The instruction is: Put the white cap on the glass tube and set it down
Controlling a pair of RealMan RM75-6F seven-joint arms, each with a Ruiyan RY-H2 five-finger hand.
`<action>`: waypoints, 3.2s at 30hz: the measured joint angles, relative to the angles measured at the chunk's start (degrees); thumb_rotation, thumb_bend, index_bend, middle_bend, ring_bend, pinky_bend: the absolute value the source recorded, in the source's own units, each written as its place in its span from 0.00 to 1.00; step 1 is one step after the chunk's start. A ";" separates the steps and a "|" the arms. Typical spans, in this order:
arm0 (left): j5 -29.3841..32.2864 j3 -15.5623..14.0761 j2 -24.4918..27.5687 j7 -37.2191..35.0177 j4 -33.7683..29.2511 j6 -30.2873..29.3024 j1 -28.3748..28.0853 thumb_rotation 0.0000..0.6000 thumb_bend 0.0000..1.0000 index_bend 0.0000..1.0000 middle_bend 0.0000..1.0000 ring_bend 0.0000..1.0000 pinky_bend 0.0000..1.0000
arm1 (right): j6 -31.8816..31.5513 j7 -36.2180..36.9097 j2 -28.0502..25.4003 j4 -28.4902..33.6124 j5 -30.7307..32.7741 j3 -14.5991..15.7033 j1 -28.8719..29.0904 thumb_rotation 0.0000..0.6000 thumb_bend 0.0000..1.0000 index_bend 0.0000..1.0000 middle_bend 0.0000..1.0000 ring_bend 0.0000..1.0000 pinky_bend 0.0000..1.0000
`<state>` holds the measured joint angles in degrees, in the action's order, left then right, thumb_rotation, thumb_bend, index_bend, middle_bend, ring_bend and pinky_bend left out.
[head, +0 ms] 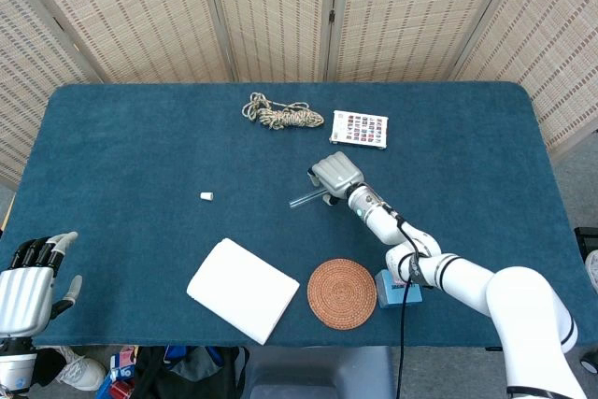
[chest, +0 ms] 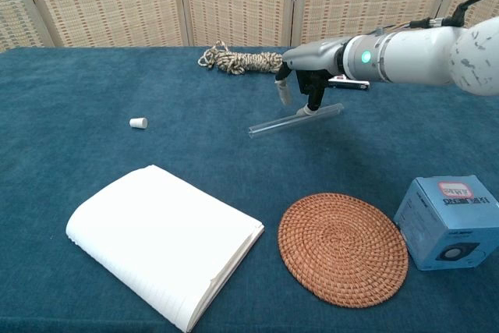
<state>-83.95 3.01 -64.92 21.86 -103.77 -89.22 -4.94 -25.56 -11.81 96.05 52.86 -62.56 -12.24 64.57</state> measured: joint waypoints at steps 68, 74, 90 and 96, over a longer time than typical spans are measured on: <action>0.90 0.67 -0.60 -1.67 2.35 1.12 0.68 1.00 0.35 0.16 0.22 0.18 0.17 | 2.44 6.20 9.90 -16.72 -4.92 1.44 3.36 1.00 0.43 0.76 1.00 1.00 1.00; 0.49 1.67 0.64 -2.04 1.61 2.79 -1.09 1.00 0.35 0.16 0.22 0.18 0.17 | -2.54 8.97 8.07 -13.97 -7.15 0.95 1.90 1.00 0.44 0.91 1.00 1.00 1.00; 1.56 7.61 4.19 -3.53 2.61 16.76 -13.71 1.00 0.35 0.23 0.29 0.30 0.32 | -16.65 8.66 -8.52 9.06 -9.06 0.43 -7.35 1.00 0.44 0.96 1.00 1.00 1.00; 5.92 9.89 3.36 -5.23 5.62 27.02 -20.89 1.00 0.35 0.27 0.64 0.65 0.73 | -21.23 3.03 -17.72 21.59 -6.54 1.13 -12.66 1.00 0.44 0.96 1.00 1.00 1.00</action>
<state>-78.03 12.90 -61.56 16.63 -98.15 -62.20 -25.84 -46.79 -8.77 78.33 74.44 -69.11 -11.11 51.91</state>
